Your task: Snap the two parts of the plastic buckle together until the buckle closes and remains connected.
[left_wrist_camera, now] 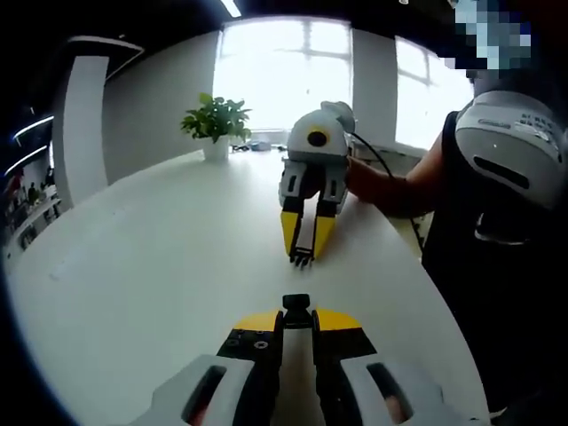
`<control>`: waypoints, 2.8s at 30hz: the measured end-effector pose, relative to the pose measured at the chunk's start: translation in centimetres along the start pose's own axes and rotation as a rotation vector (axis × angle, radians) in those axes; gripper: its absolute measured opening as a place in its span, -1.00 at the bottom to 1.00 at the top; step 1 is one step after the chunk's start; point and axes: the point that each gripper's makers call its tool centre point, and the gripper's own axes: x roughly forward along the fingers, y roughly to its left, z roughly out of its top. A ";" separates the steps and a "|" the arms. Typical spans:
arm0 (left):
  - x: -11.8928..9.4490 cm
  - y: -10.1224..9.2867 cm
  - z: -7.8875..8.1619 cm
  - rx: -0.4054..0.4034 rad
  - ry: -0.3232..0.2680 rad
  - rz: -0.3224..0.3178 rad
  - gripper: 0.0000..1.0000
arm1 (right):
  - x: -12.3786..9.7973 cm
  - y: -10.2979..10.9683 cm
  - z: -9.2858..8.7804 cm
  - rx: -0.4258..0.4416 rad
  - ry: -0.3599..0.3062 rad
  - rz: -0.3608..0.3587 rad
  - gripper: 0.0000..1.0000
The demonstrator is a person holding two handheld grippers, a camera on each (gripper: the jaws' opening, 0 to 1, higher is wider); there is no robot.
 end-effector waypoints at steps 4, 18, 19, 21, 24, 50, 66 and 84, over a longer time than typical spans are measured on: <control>0.2 0.1 -0.1 0.005 0.005 0.004 -0.79 | 0.0 0.0 0.0 0.000 0.000 0.003 -0.77; 0.7 -0.1 -0.3 0.018 0.012 -0.002 -0.78 | 0.3 0.2 0.0 -0.004 0.003 0.012 -0.78; 0.8 -0.1 -0.3 0.020 0.015 -0.002 -0.78 | 0.3 0.3 0.0 -0.003 0.004 0.014 -0.78; 0.9 -0.1 -0.4 0.025 0.018 -0.002 -0.78 | 0.3 0.3 0.0 -0.005 0.003 0.015 -0.78; 1.1 -0.2 -0.4 0.032 0.019 -0.002 -0.78 | 0.4 0.3 0.0 -0.006 0.004 0.015 -0.78; 2.1 -0.1 -0.6 0.064 0.013 0.010 -0.78 | 0.5 0.3 0.0 -0.002 0.003 0.010 -0.77; 2.2 0.0 -0.7 0.065 0.022 0.009 -0.78 | 0.5 0.5 0.2 -0.001 -0.005 0.013 -0.77; 2.2 0.1 -0.6 0.058 0.010 0.013 -0.78 | 0.6 0.5 0.3 -0.002 -0.016 0.014 -0.77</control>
